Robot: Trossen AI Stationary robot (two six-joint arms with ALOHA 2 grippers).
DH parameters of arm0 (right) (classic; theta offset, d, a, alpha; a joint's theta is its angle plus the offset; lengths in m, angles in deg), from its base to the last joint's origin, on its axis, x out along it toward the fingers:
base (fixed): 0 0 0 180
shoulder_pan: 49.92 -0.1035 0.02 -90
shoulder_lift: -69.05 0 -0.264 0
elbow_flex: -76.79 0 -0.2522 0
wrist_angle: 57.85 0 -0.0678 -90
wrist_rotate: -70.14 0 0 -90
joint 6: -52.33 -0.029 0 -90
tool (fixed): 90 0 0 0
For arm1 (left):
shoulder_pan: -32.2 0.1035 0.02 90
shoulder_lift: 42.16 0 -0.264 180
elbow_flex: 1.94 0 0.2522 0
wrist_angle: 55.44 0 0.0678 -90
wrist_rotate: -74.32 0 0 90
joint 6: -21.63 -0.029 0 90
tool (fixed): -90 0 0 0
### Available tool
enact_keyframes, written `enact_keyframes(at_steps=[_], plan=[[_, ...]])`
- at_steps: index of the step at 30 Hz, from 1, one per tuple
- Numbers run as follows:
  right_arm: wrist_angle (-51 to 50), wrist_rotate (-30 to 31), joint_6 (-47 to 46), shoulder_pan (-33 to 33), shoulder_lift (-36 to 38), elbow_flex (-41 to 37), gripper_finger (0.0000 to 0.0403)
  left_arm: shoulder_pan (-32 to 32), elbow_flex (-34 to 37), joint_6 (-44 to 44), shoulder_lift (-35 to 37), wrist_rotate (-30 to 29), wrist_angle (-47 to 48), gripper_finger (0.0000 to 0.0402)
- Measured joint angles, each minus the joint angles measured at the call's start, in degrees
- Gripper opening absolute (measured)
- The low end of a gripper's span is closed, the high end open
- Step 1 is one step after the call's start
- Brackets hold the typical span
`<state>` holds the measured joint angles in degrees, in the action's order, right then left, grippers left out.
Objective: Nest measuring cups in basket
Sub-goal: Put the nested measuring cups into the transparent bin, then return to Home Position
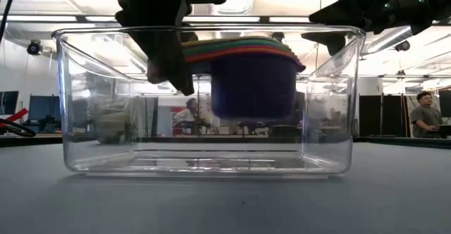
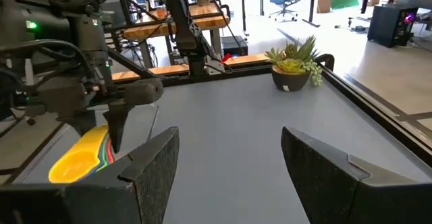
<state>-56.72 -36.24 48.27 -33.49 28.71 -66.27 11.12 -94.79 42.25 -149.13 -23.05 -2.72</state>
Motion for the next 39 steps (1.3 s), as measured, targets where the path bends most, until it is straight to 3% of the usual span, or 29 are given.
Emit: enact_keyframes(at_steps=[10,18,22,26,33,39], plan=[[-0.04,-0.02,0.13,0.0,-0.02,0.0,0.0249,0.06,0.09,0.43,-3.2,2.13,-0.22,0.0125],[-0.04,-0.02,0.17,0.0,-0.01,0.0,0.0249,0.08,0.09,1.25,-2.14,2.15,0.42,0.0275],[-0.06,-0.05,0.11,-0.04,-0.02,0.0,0.0249,0.08,0.07,1.95,-0.03,2.17,1.84,0.0302],[0.03,-0.04,0.24,-0.04,0.01,0.0,0.0249,-0.23,-0.53,2.17,3.5,0.47,3.57,0.0292],[-0.63,-0.05,3.47,-0.04,2.82,0.0,0.0249,-1.94,1.53,-2.07,13.75,-7.83,5.27,0.024],[-6.41,-0.04,7.7,-0.04,8.45,0.0,0.0249,-1.97,11.3,-1.7,29.65,-16.67,4.71,0.0178]])
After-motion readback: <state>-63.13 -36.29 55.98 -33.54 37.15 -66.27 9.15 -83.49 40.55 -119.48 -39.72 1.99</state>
